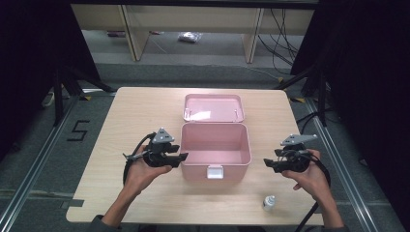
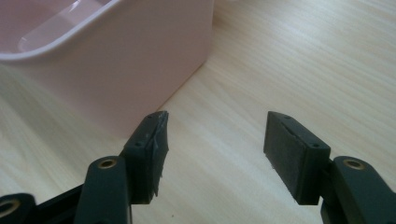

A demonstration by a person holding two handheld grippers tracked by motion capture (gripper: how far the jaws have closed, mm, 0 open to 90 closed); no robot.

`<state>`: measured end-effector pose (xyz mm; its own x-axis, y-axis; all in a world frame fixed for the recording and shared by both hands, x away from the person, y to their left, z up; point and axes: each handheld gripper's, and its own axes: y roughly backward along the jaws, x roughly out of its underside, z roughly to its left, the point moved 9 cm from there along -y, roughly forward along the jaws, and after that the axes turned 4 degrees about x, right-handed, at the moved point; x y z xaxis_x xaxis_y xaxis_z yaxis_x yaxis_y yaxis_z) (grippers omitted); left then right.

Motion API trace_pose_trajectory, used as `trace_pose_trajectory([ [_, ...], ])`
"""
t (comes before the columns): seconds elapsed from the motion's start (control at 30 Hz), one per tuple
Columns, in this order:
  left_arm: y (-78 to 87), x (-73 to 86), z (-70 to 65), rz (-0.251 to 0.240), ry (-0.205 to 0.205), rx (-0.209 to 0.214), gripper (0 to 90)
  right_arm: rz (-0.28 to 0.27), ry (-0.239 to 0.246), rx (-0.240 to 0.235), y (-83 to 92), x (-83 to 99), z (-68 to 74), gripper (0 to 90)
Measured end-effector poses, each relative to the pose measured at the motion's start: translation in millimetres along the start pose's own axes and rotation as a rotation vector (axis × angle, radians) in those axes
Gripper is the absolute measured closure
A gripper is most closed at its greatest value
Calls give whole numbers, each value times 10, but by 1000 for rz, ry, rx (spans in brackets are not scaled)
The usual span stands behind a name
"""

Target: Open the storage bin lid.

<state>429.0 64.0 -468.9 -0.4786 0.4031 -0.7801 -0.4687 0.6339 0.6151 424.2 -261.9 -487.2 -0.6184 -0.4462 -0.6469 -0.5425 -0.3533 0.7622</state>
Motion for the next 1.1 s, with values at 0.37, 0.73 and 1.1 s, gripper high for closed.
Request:
trace_pose_trajectory([
  [0.37,3,2,4,4,-5,-5,539,58,36,-32,153,116,186,377],
  [0.73,-1,-1,-1,7,-3,-6,541,110,87,-65,288,215,441,348],
  [1.1,0,0,-1,9,-8,-9,543,200,172,-62,353,342,670,339],
])
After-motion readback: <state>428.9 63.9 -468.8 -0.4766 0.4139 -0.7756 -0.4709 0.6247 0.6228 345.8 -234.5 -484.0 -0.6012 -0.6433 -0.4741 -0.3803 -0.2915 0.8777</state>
